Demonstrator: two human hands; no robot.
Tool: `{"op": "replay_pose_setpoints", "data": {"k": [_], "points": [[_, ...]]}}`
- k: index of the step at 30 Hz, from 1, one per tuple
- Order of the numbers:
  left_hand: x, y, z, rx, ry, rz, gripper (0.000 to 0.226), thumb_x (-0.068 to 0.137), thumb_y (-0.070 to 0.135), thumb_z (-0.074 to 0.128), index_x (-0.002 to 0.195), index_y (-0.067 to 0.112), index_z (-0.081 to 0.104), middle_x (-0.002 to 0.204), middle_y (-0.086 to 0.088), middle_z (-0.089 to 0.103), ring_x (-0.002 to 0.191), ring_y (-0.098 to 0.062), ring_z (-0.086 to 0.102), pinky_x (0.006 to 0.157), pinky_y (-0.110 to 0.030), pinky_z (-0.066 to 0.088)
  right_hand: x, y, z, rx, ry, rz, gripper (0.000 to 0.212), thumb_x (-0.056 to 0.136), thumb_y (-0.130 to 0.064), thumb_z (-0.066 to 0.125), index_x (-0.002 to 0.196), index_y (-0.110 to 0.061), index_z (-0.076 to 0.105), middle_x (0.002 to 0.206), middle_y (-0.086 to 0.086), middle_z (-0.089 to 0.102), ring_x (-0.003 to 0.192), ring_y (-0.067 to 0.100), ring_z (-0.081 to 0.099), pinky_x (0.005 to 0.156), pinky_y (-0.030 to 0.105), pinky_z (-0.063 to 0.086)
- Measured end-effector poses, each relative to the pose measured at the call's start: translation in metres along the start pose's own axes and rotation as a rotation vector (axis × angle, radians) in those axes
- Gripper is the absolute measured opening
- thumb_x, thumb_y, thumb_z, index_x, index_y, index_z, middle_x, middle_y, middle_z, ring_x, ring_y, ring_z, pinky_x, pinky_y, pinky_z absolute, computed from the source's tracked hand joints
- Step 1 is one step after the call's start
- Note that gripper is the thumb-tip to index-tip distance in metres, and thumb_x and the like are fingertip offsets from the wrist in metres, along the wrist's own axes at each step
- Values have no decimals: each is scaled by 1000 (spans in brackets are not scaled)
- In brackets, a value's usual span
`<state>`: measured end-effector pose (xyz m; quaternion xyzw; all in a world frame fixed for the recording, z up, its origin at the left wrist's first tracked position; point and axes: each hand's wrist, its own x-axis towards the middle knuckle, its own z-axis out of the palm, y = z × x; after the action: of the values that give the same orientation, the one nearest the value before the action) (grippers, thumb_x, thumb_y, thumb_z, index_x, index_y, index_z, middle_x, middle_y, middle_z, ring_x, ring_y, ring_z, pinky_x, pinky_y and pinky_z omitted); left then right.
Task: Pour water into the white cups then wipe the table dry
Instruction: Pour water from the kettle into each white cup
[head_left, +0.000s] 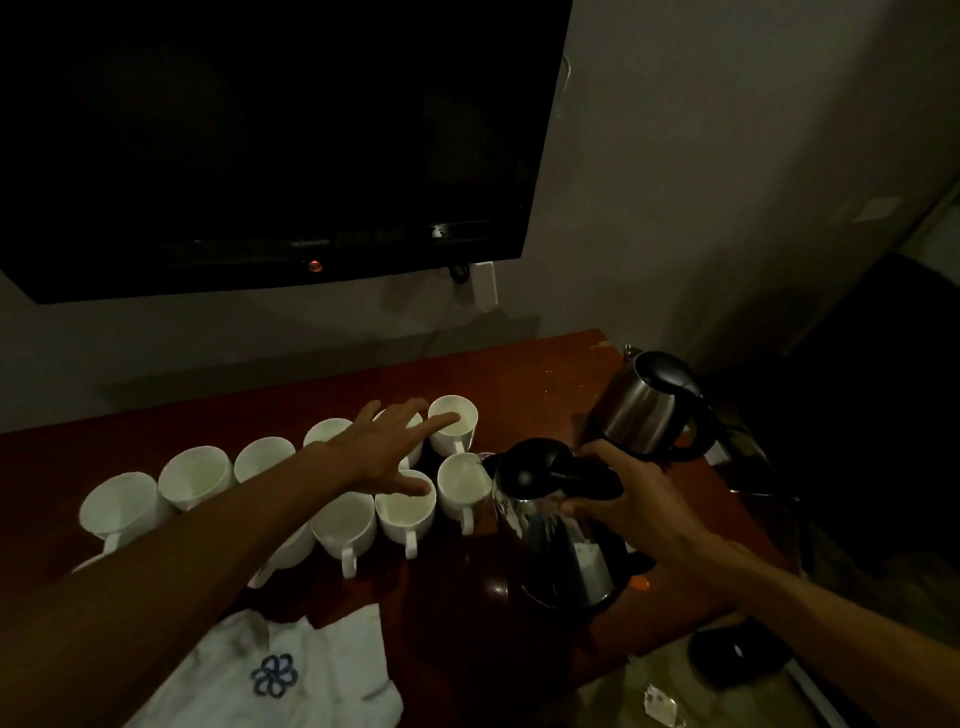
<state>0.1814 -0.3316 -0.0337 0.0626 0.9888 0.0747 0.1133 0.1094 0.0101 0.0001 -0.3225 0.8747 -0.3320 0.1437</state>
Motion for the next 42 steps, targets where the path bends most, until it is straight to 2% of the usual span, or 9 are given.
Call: {"op": "replay_pose_setpoints", "data": {"k": [2,4,7,12,17,22,30,38,42], "points": [[-2,0,2,14,7,-12,98,88,60,63,156,43,-5,164,-5,9,149,-28,15,120,-54,10,1,1,-1,-20,-6,12,52,68,-58,73,112,-58,45,108,-40,59,100,-17,58,76,17,52],[-4,0,5,30,-6,-22,95,90,60,60,156,43,-6,165,-6,7,150,-29,13,120,-54,11,3,2,-1,-34,-19,22,54,67,-59,72,115,-50,49,105,-35,61,97,-17,58,80,21,54],[-7,-2,9,45,-38,-35,93,92,60,58,155,44,-8,166,-7,4,152,-28,9,121,-52,9,6,2,0,-54,-23,33,51,71,-49,78,115,-40,53,99,-28,62,92,-19,58,82,25,57],[-11,-5,15,55,-79,-69,92,93,58,57,156,42,-8,167,-10,5,153,-26,4,122,-54,8,10,1,-1,-67,-47,34,46,75,-39,82,113,-32,56,102,-15,67,92,-1,66,80,31,60],[-11,-8,24,13,-87,-82,91,93,58,57,156,42,-7,167,-9,6,153,-26,4,121,-56,12,12,2,-2,-69,-37,28,45,73,-46,80,110,-37,55,98,-19,65,93,-11,61,73,23,54],[-8,-9,30,4,-90,-92,90,93,58,55,155,44,-9,167,-8,4,153,-28,4,121,-57,11,14,3,-2,-70,-52,61,50,70,-51,78,111,-34,55,104,-15,66,96,1,64,83,31,57],[-7,-7,24,21,-106,-94,89,95,56,55,156,41,-8,167,-9,3,153,-28,4,121,-56,9,19,2,0,-81,-61,78,43,76,-40,82,109,-37,54,100,-18,63,92,-2,62,79,29,56],[-4,-8,28,9,-94,-90,90,94,56,57,155,43,-8,167,-8,5,153,-29,7,120,-55,9,20,0,-1,-104,-55,64,44,74,-43,82,108,-36,55,92,-17,64,85,-12,61,69,21,52],[-3,-12,28,37,-107,-94,91,93,57,57,156,41,-8,167,-9,4,153,-29,7,120,-56,10,22,2,-1,-101,-71,81,48,71,-49,80,110,-36,55,98,-16,65,90,-2,64,79,29,58]]}}
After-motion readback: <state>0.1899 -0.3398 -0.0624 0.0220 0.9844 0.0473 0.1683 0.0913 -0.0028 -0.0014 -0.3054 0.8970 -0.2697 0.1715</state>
